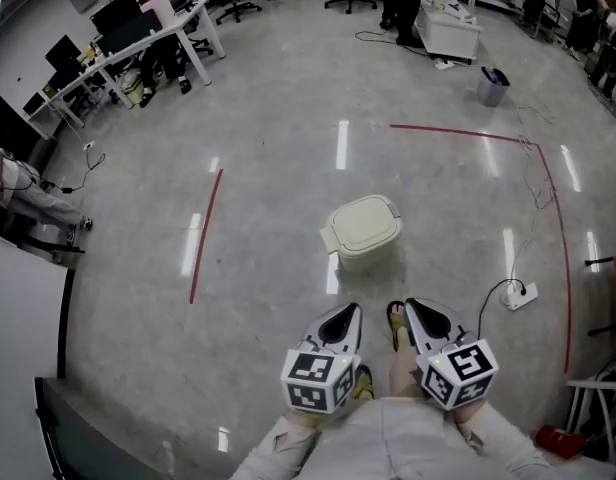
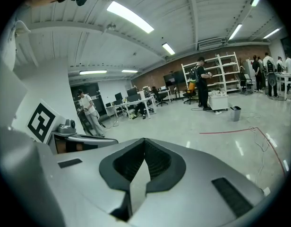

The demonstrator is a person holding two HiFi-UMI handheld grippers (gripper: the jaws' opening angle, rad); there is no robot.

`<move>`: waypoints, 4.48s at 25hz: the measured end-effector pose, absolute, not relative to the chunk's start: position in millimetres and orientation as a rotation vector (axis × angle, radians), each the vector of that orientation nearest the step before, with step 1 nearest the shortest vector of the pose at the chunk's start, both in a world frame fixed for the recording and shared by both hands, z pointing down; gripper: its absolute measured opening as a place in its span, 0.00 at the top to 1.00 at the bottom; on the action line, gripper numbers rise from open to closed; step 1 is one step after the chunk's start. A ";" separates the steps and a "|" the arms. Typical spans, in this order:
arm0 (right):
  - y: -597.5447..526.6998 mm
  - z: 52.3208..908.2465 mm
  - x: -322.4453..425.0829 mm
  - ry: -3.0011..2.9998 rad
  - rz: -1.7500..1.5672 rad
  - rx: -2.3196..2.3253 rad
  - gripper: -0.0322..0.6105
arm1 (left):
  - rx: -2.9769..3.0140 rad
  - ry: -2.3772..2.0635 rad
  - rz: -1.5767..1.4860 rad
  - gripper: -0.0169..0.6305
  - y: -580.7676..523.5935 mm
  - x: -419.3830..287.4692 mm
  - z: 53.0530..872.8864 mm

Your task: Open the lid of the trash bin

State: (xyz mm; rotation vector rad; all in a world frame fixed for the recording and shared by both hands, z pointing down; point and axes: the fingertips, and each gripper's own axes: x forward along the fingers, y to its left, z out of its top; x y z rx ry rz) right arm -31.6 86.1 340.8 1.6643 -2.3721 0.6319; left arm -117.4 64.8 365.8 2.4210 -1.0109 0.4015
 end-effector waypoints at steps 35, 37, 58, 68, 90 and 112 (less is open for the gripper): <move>-221.2 616.7 126.3 -2.170 0.731 1.317 0.94 | 1.941 -1.179 0.576 0.97 -99.4 1.6 594.7; -231.3 649.1 131.8 -2.135 0.737 1.298 0.94 | 1.917 -1.173 0.581 0.97 -100.9 3.2 610.9; -282.7 827.5 148.1 -1.894 0.724 1.133 0.94 | 1.798 -1.121 0.619 0.97 -105.8 20.2 698.0; -288.5 839.4 150.8 -1.877 0.718 1.104 0.94 | 1.791 -1.120 0.620 0.97 -103.3 23.4 696.3; -278.8 825.5 150.6 -1.781 0.804 1.230 0.94 | 1.816 -1.128 0.612 0.97 -107.7 27.3 688.8; -142.5 516.5 93.8 -2.141 0.702 1.057 0.94 | 1.941 -1.113 0.454 0.97 -108.9 29.6 489.3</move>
